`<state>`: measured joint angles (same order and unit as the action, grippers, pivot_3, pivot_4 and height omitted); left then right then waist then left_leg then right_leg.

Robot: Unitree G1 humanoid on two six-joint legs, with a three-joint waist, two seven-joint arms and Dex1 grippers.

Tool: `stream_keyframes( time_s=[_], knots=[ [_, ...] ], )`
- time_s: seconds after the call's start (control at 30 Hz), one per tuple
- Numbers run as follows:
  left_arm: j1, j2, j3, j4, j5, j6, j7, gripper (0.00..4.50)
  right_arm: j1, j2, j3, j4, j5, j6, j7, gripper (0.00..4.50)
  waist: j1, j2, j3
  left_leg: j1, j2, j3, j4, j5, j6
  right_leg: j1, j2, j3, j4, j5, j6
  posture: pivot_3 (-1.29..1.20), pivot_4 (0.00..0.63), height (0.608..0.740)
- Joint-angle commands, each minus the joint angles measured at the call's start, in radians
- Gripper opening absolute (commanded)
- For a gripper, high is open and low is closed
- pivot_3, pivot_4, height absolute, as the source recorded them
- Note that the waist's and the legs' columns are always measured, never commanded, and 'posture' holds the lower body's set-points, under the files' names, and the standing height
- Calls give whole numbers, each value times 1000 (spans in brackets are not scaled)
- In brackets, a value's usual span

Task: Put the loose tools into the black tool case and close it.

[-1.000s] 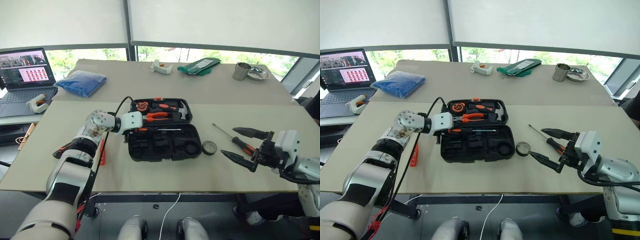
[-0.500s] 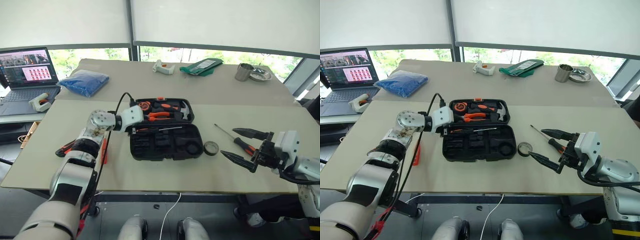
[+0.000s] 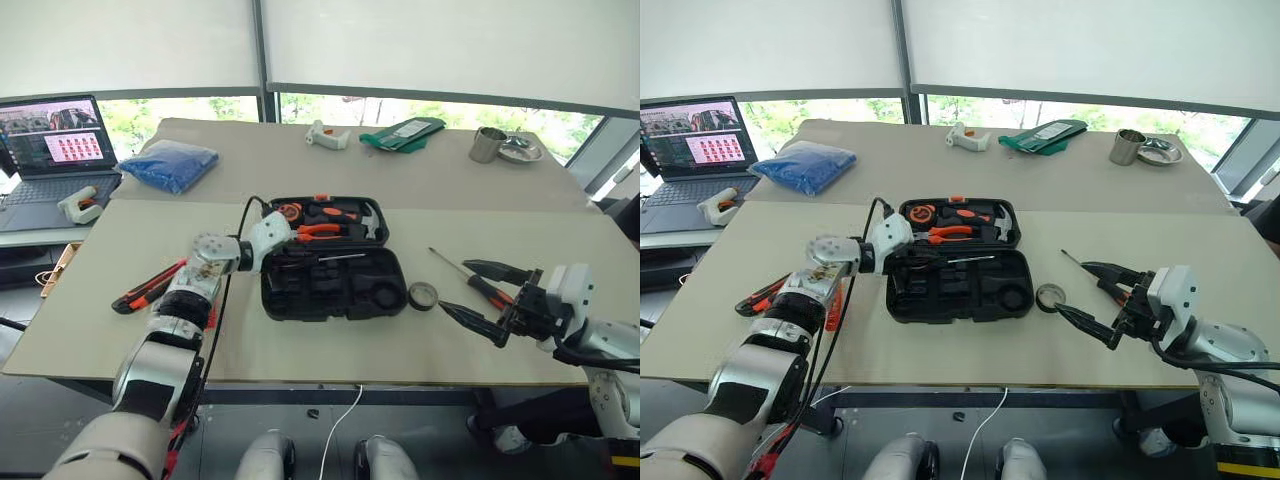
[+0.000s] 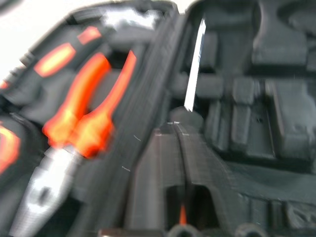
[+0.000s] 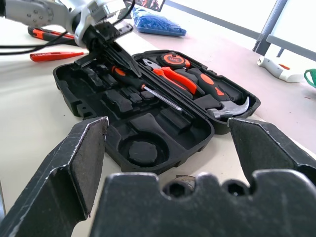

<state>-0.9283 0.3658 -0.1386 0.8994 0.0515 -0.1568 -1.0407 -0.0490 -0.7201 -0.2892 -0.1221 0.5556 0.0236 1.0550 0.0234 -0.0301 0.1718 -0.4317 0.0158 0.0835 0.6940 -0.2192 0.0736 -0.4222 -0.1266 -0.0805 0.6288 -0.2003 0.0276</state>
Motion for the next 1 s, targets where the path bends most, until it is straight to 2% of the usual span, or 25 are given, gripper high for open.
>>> stream_keyframes(
  time_s=[0.03,0.3,0.43,0.63,0.73,0.83,0.9,1.0],
  knots=[
    [9,-23,-24,-23,13,35,10,41,13,2,-41,-30,13,-1,-17,4500,2,0,0,0,0,0,0,0,0,0,0,0,0,0,0,0,150,740],
    [23,-28,-130,-10,130,37,74,41,29,19,-36,-33,8,-14,-42,4500,15,2,-2,1,0,0,1,0,0,1,-1,1,0,0,1,0,150,740],
    [39,-49,-157,-25,148,59,86,41,35,36,-30,-42,2,-16,-55,4500,19,7,-6,2,0,1,1,0,0,2,-1,1,0,-1,3,0,150,740],
    [64,-54,-34,-81,10,-10,73,41,51,39,-79,-35,10,-24,-78,4500,21,10,-8,2,-1,1,1,0,1,2,-2,1,0,-1,5,0,150,740],
    [75,-25,57,-122,-96,-80,29,728,98,25,-147,-12,9,-45,-74,4500,20,9,-8,0,-1,1,1,0,1,0,-2,1,-1,1,1,0,150,740],
    [104,-2,148,-200,-256,-90,-103,1787,154,15,-217,6,-2,-71,-69,4500,15,9,-8,-2,-1,2,1,-1,2,-2,-2,2,-1,2,-1,0,150,740],
    [149,37,198,-291,-352,-53,-186,2463,206,15,-279,16,-9,-98,-74,4500,13,9,-8,-3,-1,2,1,-1,2,-3,-2,2,-1,2,-1,0,150,740],
    [243,115,230,-418,-419,42,-249,3512,280,35,-359,37,-28,-156,-94,4500,9,10,-8,-2,-1,2,0,-1,3,-2,-2,2,-2,2,-1,0,150,740]
  ],
)
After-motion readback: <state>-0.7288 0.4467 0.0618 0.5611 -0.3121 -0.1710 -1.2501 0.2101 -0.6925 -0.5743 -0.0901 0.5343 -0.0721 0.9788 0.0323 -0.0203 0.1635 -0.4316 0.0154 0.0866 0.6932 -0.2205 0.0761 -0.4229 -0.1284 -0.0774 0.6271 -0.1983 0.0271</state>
